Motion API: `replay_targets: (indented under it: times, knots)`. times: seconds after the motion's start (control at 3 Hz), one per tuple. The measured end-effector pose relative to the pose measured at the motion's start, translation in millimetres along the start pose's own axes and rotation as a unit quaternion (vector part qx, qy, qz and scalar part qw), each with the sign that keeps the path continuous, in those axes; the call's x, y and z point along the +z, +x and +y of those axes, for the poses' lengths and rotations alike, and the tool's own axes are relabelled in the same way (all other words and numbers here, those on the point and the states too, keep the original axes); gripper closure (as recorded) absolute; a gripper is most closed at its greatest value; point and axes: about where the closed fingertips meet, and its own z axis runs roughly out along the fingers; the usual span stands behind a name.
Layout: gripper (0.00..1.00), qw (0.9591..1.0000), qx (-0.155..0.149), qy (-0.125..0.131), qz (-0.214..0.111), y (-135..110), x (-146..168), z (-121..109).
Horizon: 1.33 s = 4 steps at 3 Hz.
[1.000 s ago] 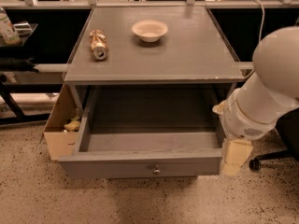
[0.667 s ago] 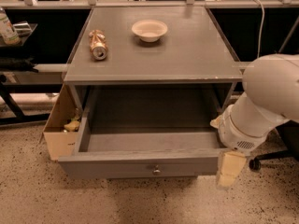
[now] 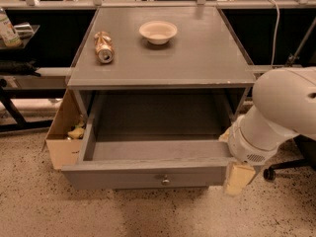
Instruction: Close top drawer
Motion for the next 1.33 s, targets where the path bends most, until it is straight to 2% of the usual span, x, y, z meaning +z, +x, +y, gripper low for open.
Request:
replay_targets:
  times: [0.33,0.67,1.0,1.33]
  knots:
    - [0.39,0.9996,-0.023,0.010,-0.016,-7,22,4]
    - [0.70,0.9984,-0.051,0.001,-0.024,-20,57,7]
    - [0.94,0.9977,-0.062,-0.010,-0.024,-24,80,8]
    - [1.00,0.9979,-0.060,-0.015,-0.016,-23,112,10]
